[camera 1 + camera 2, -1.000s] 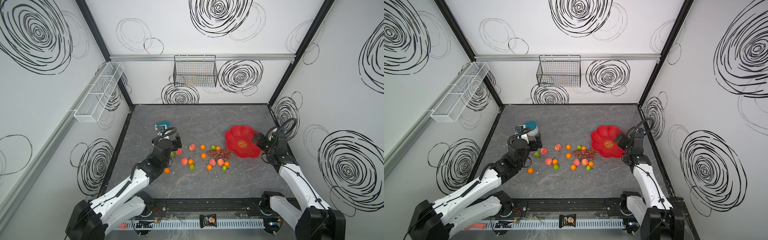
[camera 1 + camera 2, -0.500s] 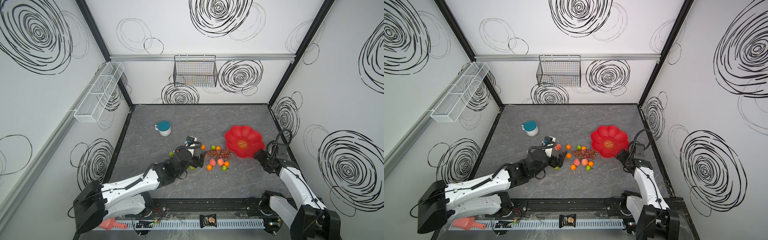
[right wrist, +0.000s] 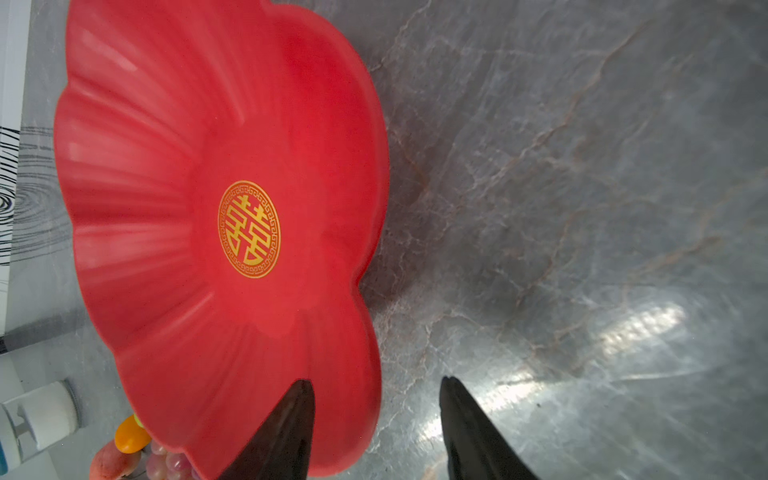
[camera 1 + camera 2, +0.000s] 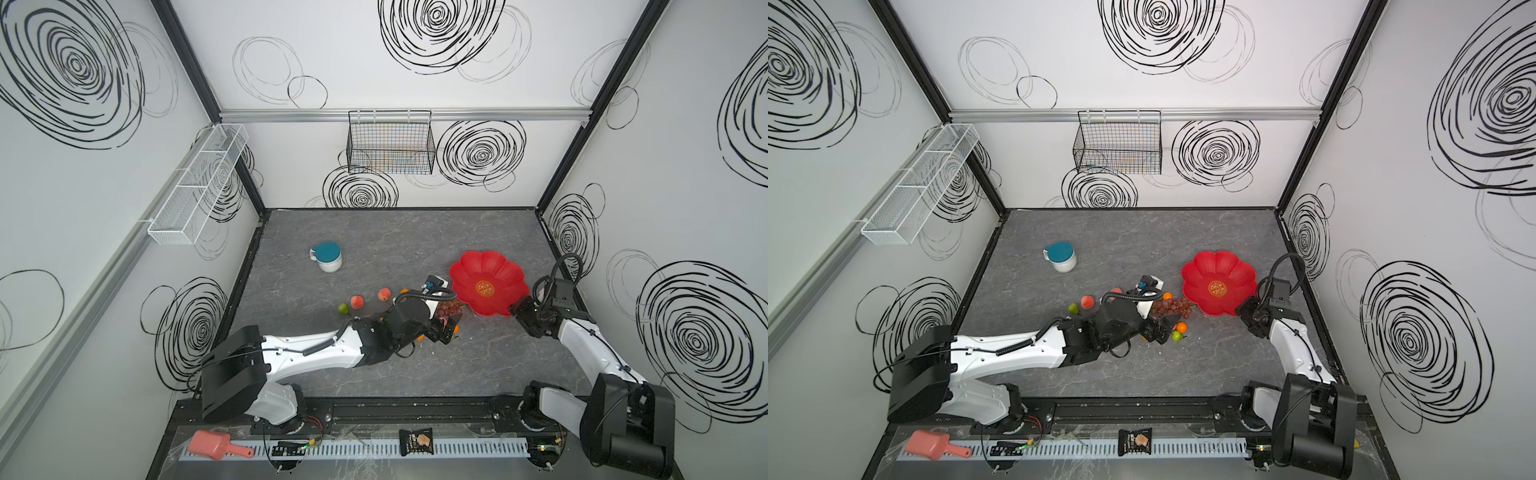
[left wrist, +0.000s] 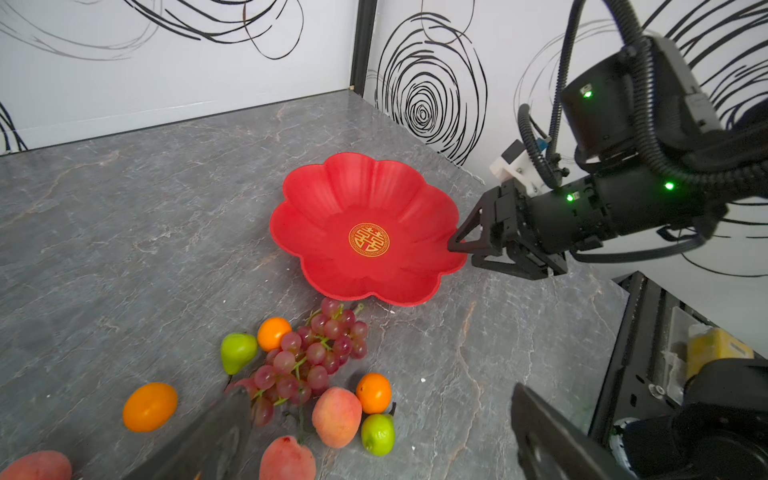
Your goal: Place and organize the fake fruits in the fruit bowl
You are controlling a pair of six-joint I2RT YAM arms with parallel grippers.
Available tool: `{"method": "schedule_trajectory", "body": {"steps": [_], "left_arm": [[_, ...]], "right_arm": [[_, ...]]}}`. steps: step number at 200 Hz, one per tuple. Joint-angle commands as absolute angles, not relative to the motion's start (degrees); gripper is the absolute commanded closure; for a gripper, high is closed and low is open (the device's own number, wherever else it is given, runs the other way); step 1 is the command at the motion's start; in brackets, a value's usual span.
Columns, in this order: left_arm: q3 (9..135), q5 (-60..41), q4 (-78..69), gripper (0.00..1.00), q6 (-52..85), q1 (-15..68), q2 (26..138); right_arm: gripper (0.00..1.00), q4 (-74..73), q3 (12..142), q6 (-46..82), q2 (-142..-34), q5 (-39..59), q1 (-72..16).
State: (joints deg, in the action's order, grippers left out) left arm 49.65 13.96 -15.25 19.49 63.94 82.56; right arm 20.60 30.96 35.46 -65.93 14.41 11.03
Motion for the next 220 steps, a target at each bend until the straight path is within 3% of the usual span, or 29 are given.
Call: {"method": "schedule_trajectory", "body": {"steps": [1,34,220], "left_arm": [[51.7,12.7,-17.5,0.01,18.3,64.4,83.5],[51.8,12.7,-16.9,0.01,17.9,64.5,84.0],[52.9,11.6,-15.2,0.01,17.8,64.5,84.2]], "right_arm": [[0.55,20.0,33.9,36.0,-69.6,17.2,11.6],[0.69,18.9,34.9,36.2,-74.3,19.1,11.9],[0.96,18.7,35.2,37.2,-71.4,17.8,14.1]]}}
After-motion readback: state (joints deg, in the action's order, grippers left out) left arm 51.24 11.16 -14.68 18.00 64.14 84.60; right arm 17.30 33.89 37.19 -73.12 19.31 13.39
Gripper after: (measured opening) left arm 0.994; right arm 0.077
